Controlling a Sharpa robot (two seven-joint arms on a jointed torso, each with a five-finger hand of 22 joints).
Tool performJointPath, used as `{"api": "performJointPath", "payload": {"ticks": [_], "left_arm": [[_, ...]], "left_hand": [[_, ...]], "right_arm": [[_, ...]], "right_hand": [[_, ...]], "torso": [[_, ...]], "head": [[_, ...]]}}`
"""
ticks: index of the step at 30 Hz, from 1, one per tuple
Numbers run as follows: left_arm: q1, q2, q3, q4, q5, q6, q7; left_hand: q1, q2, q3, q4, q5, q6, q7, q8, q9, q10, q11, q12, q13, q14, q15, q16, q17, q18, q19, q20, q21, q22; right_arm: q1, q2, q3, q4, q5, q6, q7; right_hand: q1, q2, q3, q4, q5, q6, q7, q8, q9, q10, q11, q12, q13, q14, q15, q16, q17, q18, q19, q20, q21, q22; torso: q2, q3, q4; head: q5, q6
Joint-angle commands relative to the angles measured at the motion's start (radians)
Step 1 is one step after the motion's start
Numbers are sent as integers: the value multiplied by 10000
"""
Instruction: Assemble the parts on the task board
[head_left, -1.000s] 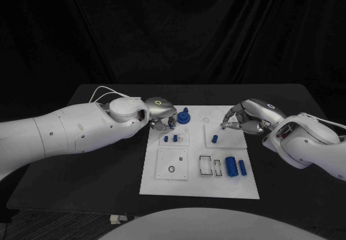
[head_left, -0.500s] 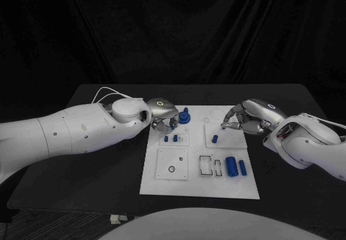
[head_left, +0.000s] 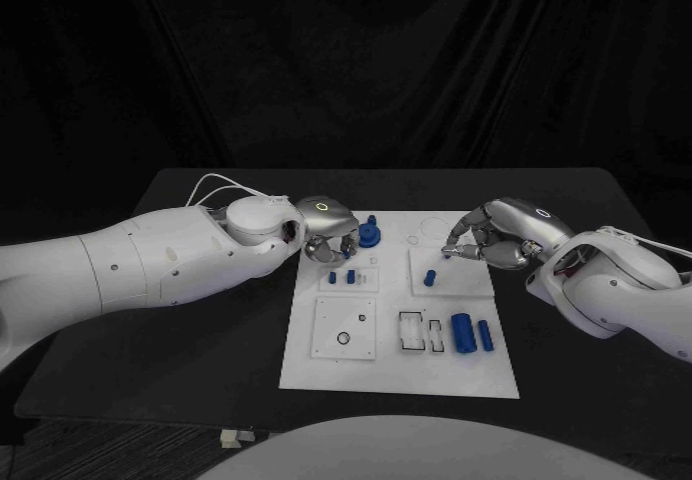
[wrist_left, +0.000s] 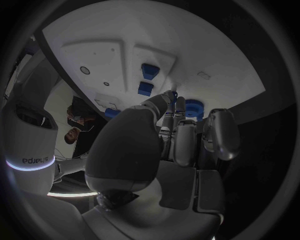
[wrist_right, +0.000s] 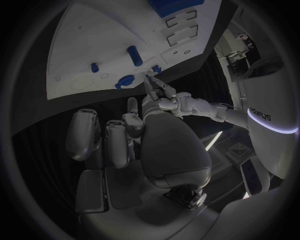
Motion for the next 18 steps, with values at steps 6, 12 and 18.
{"api": "performJointPath", "payload": {"ticks": [6,12,18], "left_arm": [[-48,97,5,-89,3,240,146],[-68,132,5,-148,3,307,157],[-76,134,5,-162,3,478,119]], "left_hand": [[-69,11,91,-35,16,-173,-44,-133,-32,77,-4,-115,-8,-108,-27,-90,-75,174,-108,1,-135,1578],[-80,4,113,-46,27,-231,-58,-175,-43,51,-3,-155,-20,-148,-24,-148,-158,194,-156,3,-249,1552],[-100,-36,135,-71,41,-315,-84,-232,-59,22,-3,-208,-36,-219,-20,-250,-297,218,-219,7,-391,1520]], "right_arm": [[-32,-16,4,21,-18,10,42],[-44,-27,4,18,-18,20,41],[-56,-23,4,11,-18,26,43]], "right_hand": [[-102,-37,65,12,-9,-61,4,-50,-10,-41,-19,63,1322,594,-48,-46,497,54,-41,9,-64,1626],[-103,-43,80,11,-8,-50,1,-47,-9,-46,-15,13,1277,591,-46,-66,475,55,-42,11,-71,1625],[-103,-43,82,11,-8,-47,1,-46,-9,-49,-14,3,1266,591,-46,-65,475,57,-46,11,-81,1622]], "torso": [[0,-1,2],[1,-1,0],[-1,1,-3]], "head": [[-17,-1],[-25,-1],[-9,-1]]}}
